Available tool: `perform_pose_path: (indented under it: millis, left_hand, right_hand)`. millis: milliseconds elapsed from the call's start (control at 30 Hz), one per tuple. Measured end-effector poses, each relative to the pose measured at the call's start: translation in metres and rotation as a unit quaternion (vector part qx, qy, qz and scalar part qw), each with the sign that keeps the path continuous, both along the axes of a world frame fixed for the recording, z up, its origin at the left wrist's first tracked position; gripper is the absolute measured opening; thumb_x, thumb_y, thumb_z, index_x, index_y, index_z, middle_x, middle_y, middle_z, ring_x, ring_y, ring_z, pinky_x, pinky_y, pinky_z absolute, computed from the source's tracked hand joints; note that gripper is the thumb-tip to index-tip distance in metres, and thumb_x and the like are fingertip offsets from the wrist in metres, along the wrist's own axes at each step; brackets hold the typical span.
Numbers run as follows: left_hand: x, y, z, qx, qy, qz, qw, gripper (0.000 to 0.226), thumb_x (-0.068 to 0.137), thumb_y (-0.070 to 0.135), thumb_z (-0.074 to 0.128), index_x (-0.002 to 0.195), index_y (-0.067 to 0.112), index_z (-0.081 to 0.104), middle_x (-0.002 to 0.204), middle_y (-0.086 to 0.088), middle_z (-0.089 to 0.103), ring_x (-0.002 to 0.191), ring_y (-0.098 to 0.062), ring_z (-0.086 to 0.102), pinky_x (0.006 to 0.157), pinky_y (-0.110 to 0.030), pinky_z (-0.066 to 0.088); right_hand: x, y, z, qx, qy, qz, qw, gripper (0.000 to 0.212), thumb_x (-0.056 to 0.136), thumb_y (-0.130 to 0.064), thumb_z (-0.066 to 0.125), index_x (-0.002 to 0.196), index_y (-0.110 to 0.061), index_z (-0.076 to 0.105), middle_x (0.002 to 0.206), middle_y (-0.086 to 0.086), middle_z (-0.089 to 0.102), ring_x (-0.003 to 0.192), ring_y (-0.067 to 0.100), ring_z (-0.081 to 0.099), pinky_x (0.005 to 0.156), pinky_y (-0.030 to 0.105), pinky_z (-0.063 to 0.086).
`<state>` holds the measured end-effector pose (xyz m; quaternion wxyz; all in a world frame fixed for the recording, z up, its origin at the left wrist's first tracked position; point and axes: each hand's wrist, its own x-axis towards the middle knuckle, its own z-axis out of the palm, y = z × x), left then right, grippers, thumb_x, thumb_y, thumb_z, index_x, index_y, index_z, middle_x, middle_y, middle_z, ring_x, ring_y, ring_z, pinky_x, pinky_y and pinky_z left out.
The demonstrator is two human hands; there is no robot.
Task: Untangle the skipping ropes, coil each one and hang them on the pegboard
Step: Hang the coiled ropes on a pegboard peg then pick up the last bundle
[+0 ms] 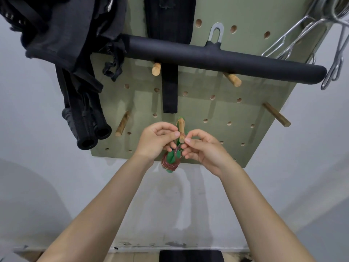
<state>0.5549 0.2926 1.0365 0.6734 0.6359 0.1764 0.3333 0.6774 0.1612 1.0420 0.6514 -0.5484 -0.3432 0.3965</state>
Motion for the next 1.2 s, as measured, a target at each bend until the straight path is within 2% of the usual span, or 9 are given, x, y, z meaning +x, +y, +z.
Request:
perform_pose_path:
  millis: [100, 200, 300, 433, 600, 733, 833, 1000, 1200]
  left_hand:
    - [0.007, 0.007, -0.001, -0.005, -0.008, -0.003, 1.0, 0.011, 0.083, 0.0, 0.075, 0.086, 0.009, 0.069, 0.064, -0.006, 0.067, 0.049, -0.012, 0.06, 0.048, -0.021, 0.049]
    - [0.014, 0.014, -0.004, -0.005, -0.011, -0.002, 1.0, 0.009, 0.083, 0.002, 0.075, 0.084, 0.01, 0.072, 0.064, -0.005, 0.069, 0.051, -0.011, 0.06, 0.052, -0.02, 0.05]
    - [0.023, 0.021, -0.006, -0.013, -0.013, -0.005, 1.0, 0.008, 0.083, 0.003, 0.076, 0.084, 0.01, 0.074, 0.066, -0.003, 0.071, 0.054, -0.009, 0.061, 0.055, -0.019, 0.051]
    - [0.029, 0.032, -0.007, 0.004, 0.003, -0.003, 1.0, 0.006, 0.084, 0.007, 0.076, 0.085, 0.012, 0.077, 0.071, -0.002, 0.074, 0.055, -0.007, 0.06, 0.05, -0.017, 0.046]
    - [0.039, 0.04, -0.005, 0.03, 0.0, 0.011, 0.999, 0.006, 0.084, 0.011, 0.077, 0.085, 0.017, 0.077, 0.069, 0.001, 0.074, 0.054, -0.005, 0.058, 0.053, -0.017, 0.048]
    - [0.047, 0.046, -0.006, 0.03, 0.006, 0.027, 0.999, 0.01, 0.081, 0.013, 0.08, 0.08, 0.021, 0.076, 0.069, 0.004, 0.075, 0.051, -0.001, 0.06, 0.052, -0.016, 0.05]
    - [0.049, 0.049, -0.014, 0.04, 0.009, 0.046, 0.998, 0.017, 0.081, 0.011, 0.08, 0.074, 0.026, 0.075, 0.066, 0.005, 0.074, 0.052, -0.002, 0.061, 0.052, -0.015, 0.049]
    - [0.03, 0.043, -0.023, 0.065, 0.015, 0.057, 0.996, 0.02, 0.081, 0.013, 0.079, 0.071, 0.029, 0.074, 0.068, 0.01, 0.073, 0.064, -0.003, 0.065, 0.062, -0.018, 0.049]
    - [-0.051, -0.003, -0.032, 0.141, -0.015, 0.053, 0.988, 0.019, 0.09, 0.019, 0.071, 0.08, 0.035, 0.071, 0.081, 0.02, 0.072, 0.078, 0.001, 0.064, 0.074, -0.014, 0.048]
  right_hand:
    - [0.007, 0.002, 0.002, -0.016, 0.03, 0.022, 0.999, 0.006, 0.088, -0.006, 0.066, 0.092, -0.009, 0.062, 0.086, 0.017, 0.07, 0.074, 0.025, 0.07, 0.07, 0.03, 0.057]
    - [0.013, 0.008, 0.006, -0.025, 0.044, 0.016, 0.999, 0.016, 0.089, -0.019, 0.066, 0.101, -0.008, 0.062, 0.095, 0.02, 0.071, 0.082, 0.029, 0.071, 0.073, 0.033, 0.058]
    - [0.015, 0.019, 0.01, -0.034, 0.029, -0.007, 0.999, 0.029, 0.087, -0.028, 0.068, 0.104, -0.006, 0.06, 0.094, 0.017, 0.072, 0.08, 0.025, 0.071, 0.074, 0.032, 0.059]
    - [0.012, 0.037, 0.014, -0.031, -0.006, -0.083, 0.996, 0.011, 0.09, -0.016, 0.068, 0.086, -0.01, 0.06, 0.078, 0.011, 0.072, 0.066, 0.02, 0.069, 0.063, 0.028, 0.057]
    - [0.01, 0.048, 0.015, -0.03, -0.034, -0.167, 0.985, 0.012, 0.089, -0.016, 0.07, 0.086, -0.01, 0.059, 0.072, 0.009, 0.07, 0.059, 0.017, 0.066, 0.055, 0.024, 0.054]
    - [0.017, 0.052, 0.017, -0.029, -0.021, -0.174, 0.984, 0.011, 0.091, -0.014, 0.068, 0.084, -0.009, 0.06, 0.069, 0.006, 0.07, 0.059, 0.014, 0.066, 0.055, 0.021, 0.054]
    - [0.017, 0.052, 0.013, -0.046, -0.037, -0.16, 0.985, 0.013, 0.092, -0.018, 0.066, 0.082, -0.011, 0.066, 0.075, 0.009, 0.069, 0.065, 0.017, 0.066, 0.058, 0.023, 0.054]
    - [-0.004, 0.03, 0.005, -0.038, -0.041, -0.178, 0.983, 0.013, 0.097, -0.016, 0.059, 0.092, -0.007, 0.067, 0.08, 0.009, 0.07, 0.066, 0.017, 0.066, 0.064, 0.027, 0.058]
    - [-0.061, -0.031, -0.009, -0.072, -0.18, -0.22, 0.956, 0.018, 0.096, -0.021, 0.057, 0.091, -0.009, 0.069, 0.082, 0.007, 0.072, 0.071, 0.021, 0.069, 0.065, 0.028, 0.056]
